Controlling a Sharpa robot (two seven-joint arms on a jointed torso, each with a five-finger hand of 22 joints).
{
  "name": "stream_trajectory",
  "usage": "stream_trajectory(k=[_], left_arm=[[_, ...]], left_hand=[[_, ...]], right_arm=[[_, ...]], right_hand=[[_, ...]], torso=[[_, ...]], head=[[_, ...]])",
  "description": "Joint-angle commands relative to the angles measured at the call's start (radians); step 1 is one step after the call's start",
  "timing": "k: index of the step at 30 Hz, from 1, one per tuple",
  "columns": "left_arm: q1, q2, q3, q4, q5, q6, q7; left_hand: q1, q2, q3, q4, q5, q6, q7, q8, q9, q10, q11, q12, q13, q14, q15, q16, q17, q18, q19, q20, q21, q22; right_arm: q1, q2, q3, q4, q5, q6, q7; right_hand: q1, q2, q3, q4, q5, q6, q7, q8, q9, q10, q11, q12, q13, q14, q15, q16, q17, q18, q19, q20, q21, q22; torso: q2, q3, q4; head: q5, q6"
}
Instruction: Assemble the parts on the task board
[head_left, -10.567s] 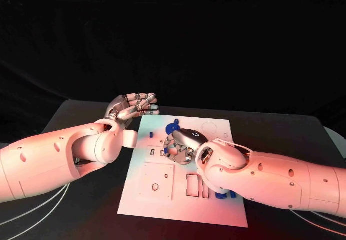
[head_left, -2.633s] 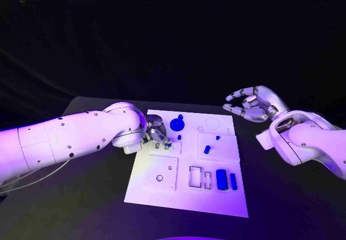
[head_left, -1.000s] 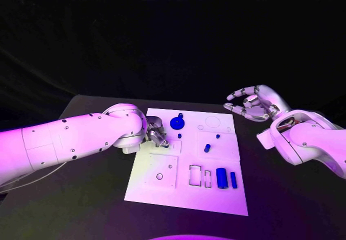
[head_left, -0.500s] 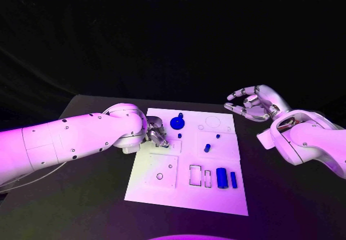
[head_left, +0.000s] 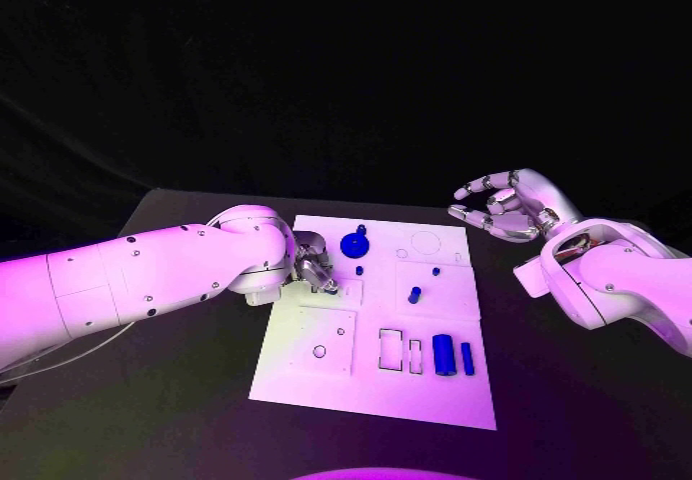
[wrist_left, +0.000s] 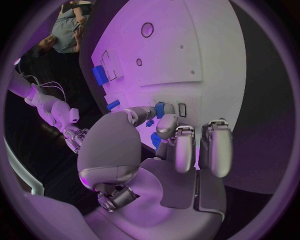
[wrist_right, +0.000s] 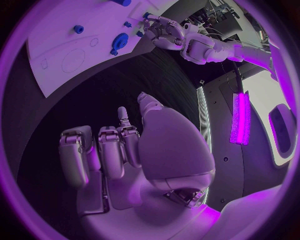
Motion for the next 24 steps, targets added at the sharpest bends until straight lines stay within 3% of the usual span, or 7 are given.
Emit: stream_trajectory(k=[1, 15, 24], left_arm=[[-0.002, 0.007, -0.002, -0.005, 0.001, 0.043, -0.011], [-0.002, 0.019, -0.002, -0.018, 0.0, 0.048, -0.013], [-0.002, 0.02, -0.002, -0.018, 0.001, 0.059, -0.013]], left_hand=[[-0.02, 0.006, 0.172, -0.164, -0.01, 0.025, -0.019, 0.002, -0.003, 0.009, -0.004, 0.008, 0.003, 0.104, -0.011, 0.004, 0.264, -0.006, 0.019, -0.008, 0.001, 0.081], [-0.07, 0.022, 0.143, -0.135, -0.016, 0.037, -0.027, 0.004, -0.012, 0.02, -0.01, 0.019, 0.014, 0.104, -0.017, 0.004, 0.264, -0.006, 0.02, -0.012, 0.0, 0.081], [-0.108, 0.005, 0.103, -0.12, -0.02, 0.048, -0.034, 0.004, -0.02, 0.026, -0.014, 0.025, 0.021, 0.104, -0.02, 0.004, 0.264, -0.007, 0.022, -0.013, 0.001, 0.086]], right_arm=[[-0.001, -0.001, 0.0, 0.002, -0.011, 0.009, 0.003], [-0.001, -0.002, 0.0, 0.004, -0.011, 0.009, 0.003], [-0.001, -0.004, 0.0, 0.004, -0.011, 0.009, 0.003]], right_hand=[[-0.007, 0.001, 0.002, 0.002, 0.005, 0.006, 0.0, 0.006, 0.0, 0.001, -0.003, -0.001, 0.151, 0.098, -0.01, -0.004, 0.236, -0.014, 0.106, -0.006, 0.005, 0.263], [-0.007, 0.001, 0.002, 0.002, 0.005, 0.006, 0.0, 0.006, 0.0, 0.001, -0.003, -0.001, 0.151, 0.098, -0.01, -0.004, 0.236, -0.014, 0.106, -0.006, 0.005, 0.263], [-0.01, 0.001, 0.002, 0.001, 0.007, 0.006, -0.001, 0.007, 0.0, 0.001, -0.003, -0.001, 0.151, 0.097, -0.01, -0.004, 0.236, -0.014, 0.106, -0.006, 0.005, 0.263]], torso=[[0.001, -0.0005, -0.001], [0.0, -0.0005, 0.0003], [0.0, -0.0009, 0.0004]], head=[[-0.001, -0.002], [-0.005, -0.004], [-0.007, -0.005]])
